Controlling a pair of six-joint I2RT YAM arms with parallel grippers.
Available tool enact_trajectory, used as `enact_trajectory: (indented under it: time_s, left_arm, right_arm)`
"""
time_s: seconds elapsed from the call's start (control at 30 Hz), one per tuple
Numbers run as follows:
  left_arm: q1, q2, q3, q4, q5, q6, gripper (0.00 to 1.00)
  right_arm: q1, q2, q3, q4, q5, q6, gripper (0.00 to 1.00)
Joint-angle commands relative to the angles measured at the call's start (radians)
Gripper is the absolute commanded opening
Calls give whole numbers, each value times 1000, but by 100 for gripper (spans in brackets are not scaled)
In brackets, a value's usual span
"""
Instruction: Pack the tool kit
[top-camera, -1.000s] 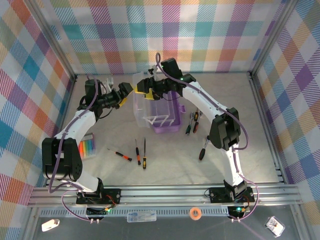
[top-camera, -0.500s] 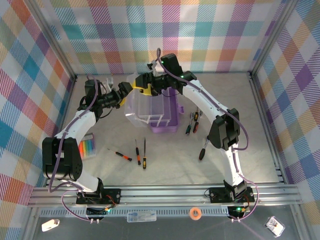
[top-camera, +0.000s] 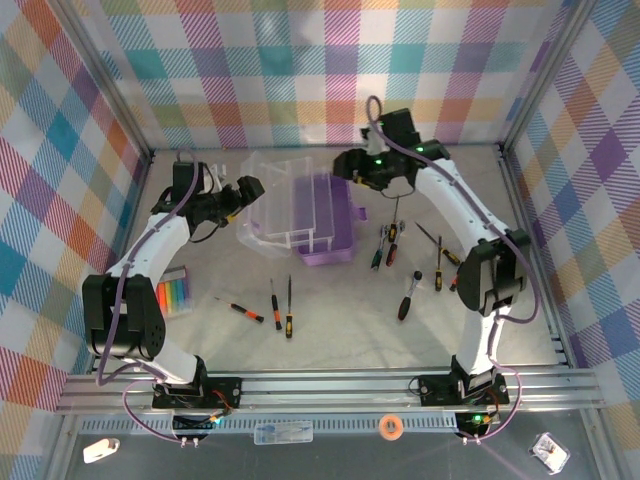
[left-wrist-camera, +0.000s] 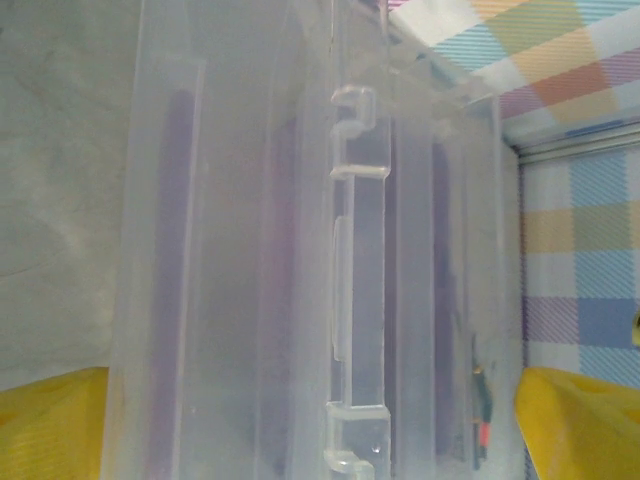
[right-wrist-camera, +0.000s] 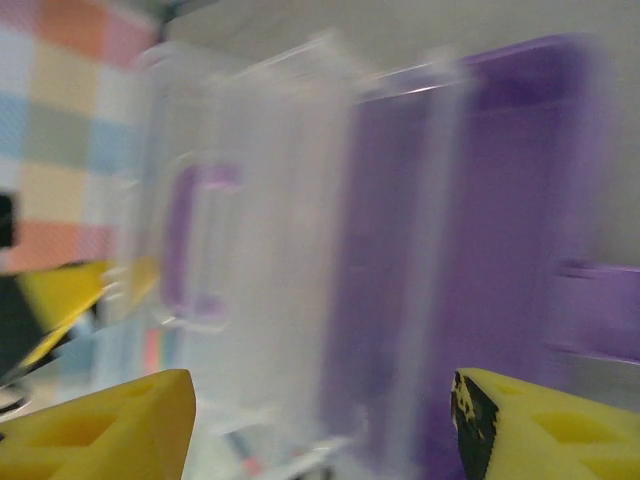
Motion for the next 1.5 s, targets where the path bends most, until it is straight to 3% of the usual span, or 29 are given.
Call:
enact_trajectory:
  time_s: [0.0, 0.3, 0.5, 0.9, 1.27, 1.47]
  left_arm:
    - [11, 29, 24, -53, 0, 60, 100]
    - [11, 78, 2, 27, 29, 41, 100]
    - [20, 136, 32, 27, 0, 61, 100]
    - [64, 210, 156, -42, -19, 59, 100]
    - [97, 194, 218, -247, -219, 13, 100]
    - [114, 143, 158, -168, -129, -44, 100]
  right_arm:
    - [-16, 9, -82, -37, 130, -75, 69]
    - [-14, 169, -118, 6, 86, -70, 64]
    - [-10, 214, -151, 45, 78, -43, 56]
    - [16, 180, -300, 164, 101, 49, 37]
    - [43, 137, -337, 180, 126, 85, 33]
    - [53, 120, -359, 201, 105, 109, 32]
